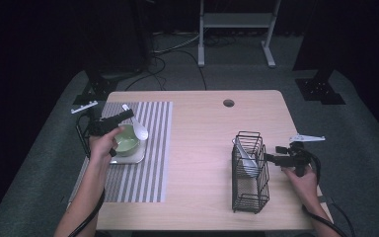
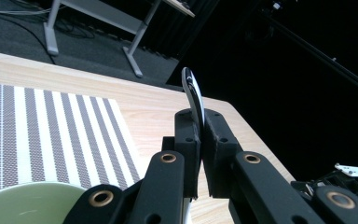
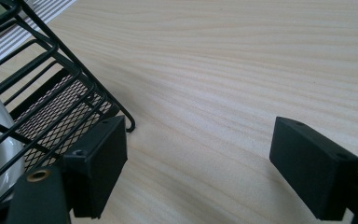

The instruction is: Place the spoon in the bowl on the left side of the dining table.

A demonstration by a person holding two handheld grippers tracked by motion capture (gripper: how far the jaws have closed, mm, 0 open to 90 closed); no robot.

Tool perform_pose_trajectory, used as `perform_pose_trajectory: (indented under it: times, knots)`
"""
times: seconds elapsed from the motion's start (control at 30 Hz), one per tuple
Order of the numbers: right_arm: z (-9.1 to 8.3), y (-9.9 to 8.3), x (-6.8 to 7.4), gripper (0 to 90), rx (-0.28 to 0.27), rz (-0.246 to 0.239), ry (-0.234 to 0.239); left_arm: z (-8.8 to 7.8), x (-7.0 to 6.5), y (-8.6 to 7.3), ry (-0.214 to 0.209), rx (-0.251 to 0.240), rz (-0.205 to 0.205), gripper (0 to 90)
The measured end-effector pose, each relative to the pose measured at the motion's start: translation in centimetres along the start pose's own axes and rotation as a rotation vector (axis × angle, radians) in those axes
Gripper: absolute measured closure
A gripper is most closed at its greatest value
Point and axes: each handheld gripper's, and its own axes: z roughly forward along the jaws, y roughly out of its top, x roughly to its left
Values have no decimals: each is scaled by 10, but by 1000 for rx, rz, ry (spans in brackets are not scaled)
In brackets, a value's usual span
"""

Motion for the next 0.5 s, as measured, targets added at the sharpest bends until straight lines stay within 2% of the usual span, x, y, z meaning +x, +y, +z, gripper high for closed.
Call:
perform_pose_trajectory:
  times: [0.5]
  knots:
    - [0,0,0,178,3,-1,-6,-12,15,2,33,-23,-19,853]
